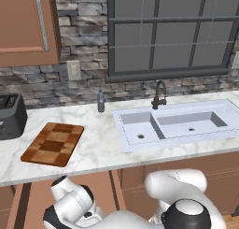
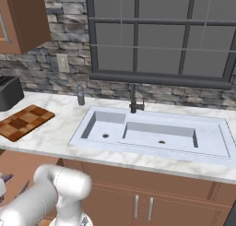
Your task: Open the drawer on the left and place the cutting tools on the cutting board.
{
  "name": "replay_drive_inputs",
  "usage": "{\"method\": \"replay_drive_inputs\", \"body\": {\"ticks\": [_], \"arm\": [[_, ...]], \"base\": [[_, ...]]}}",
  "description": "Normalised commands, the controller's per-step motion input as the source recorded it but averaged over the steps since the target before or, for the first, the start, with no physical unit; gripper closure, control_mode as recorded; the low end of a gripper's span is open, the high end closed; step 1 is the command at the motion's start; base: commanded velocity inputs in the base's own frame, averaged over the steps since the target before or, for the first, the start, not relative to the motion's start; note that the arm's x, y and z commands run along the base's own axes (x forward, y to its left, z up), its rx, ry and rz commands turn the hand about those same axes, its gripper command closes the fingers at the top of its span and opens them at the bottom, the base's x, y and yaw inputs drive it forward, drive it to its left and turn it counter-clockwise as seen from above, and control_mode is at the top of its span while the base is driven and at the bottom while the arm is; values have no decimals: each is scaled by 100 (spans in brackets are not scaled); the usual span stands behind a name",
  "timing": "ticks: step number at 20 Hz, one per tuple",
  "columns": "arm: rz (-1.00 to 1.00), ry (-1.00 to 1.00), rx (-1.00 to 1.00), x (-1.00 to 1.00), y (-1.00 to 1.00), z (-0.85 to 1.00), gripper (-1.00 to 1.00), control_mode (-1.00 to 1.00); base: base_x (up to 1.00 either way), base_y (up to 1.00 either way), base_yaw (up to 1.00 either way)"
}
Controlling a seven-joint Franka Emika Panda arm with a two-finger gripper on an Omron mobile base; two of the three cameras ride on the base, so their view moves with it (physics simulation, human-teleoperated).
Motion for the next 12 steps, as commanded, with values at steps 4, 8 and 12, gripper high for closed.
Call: {"method": "replay_drive_inputs", "body": {"ticks": [4, 8, 12], "arm": [[0, 1, 7, -52, -21, 0, -100, -100], [0, 0, 5, -51, -19, 0, -100, -100], [0, 0, 4, -52, -14, 0, -100, -100]], "base": [[0, 0, 0], [0, 0, 0], [0, 0, 0]]}}
